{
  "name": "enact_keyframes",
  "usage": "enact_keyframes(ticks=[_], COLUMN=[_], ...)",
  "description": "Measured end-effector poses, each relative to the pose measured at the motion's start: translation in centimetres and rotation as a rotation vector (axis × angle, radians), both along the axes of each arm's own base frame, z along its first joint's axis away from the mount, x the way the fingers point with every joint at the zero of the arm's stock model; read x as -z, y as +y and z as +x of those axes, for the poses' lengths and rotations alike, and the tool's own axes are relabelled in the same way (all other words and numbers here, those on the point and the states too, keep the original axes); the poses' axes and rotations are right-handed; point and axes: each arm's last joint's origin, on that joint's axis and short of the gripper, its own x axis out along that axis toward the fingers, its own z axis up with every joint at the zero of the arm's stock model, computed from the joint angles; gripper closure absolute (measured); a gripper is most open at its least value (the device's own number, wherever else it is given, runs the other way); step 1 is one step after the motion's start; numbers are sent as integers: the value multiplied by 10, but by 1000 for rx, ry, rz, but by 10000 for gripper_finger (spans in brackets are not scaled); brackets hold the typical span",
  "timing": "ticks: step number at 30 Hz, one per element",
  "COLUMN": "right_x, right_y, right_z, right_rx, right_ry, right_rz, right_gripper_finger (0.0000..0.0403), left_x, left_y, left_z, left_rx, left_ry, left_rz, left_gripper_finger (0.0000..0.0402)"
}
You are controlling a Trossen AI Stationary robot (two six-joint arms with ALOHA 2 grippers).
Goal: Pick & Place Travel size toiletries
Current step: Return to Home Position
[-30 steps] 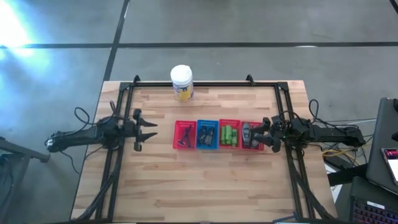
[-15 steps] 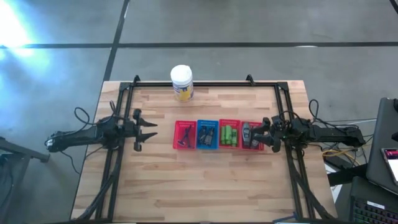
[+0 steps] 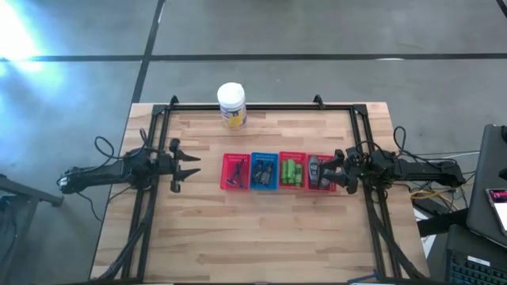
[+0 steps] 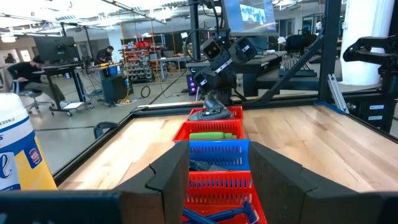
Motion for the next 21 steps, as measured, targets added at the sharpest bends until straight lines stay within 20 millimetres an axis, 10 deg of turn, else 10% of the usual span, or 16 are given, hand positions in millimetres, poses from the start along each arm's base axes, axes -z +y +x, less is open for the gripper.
enact_keyframes(ticks=[21], right_x=[0], right_y=[0], right_z=[0], right_rx=[0], right_ry=[0], right_rz=[0], right_gripper_finger=[55], left_x=[0], left_y=[0], left_z=[0], left_rx=[0], left_ry=[-1], left_rz=[0], left_gripper_finger=[232])
